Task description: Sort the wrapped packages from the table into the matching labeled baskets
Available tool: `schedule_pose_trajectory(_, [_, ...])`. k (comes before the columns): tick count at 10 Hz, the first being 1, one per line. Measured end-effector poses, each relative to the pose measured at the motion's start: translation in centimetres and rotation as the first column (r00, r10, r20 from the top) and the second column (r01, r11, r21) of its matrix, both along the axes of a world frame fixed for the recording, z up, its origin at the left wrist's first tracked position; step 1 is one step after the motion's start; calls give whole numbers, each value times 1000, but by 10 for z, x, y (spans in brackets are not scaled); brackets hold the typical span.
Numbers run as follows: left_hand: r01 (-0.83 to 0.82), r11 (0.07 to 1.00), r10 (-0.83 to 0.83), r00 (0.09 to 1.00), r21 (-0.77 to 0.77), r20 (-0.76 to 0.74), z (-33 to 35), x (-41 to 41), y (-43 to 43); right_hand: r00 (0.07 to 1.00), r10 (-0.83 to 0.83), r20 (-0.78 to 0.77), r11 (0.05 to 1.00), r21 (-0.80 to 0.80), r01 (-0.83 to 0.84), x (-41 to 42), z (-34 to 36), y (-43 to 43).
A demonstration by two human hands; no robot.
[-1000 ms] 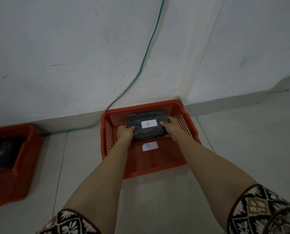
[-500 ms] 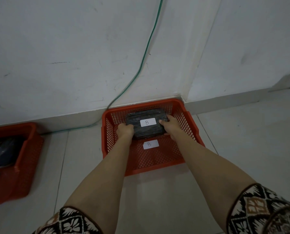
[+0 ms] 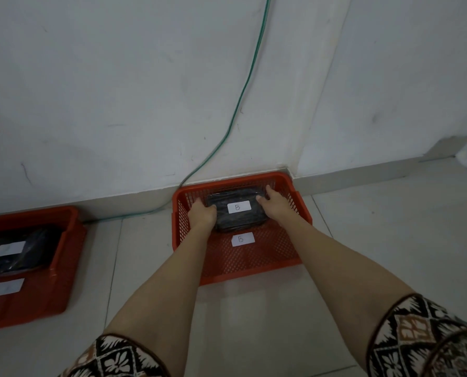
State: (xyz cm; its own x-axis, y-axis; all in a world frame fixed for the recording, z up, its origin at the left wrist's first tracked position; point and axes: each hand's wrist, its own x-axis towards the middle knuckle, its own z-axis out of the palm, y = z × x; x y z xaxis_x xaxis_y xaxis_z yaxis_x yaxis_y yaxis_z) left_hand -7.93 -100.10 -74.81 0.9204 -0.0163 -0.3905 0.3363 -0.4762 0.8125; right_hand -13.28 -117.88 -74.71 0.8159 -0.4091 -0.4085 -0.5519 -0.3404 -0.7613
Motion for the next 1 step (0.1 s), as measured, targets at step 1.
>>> schedule_pose_trajectory(1, [109, 993, -112, 991, 38, 73, 39, -10, 1, 994, 110, -7, 992, -69, -110, -6, 39, 7])
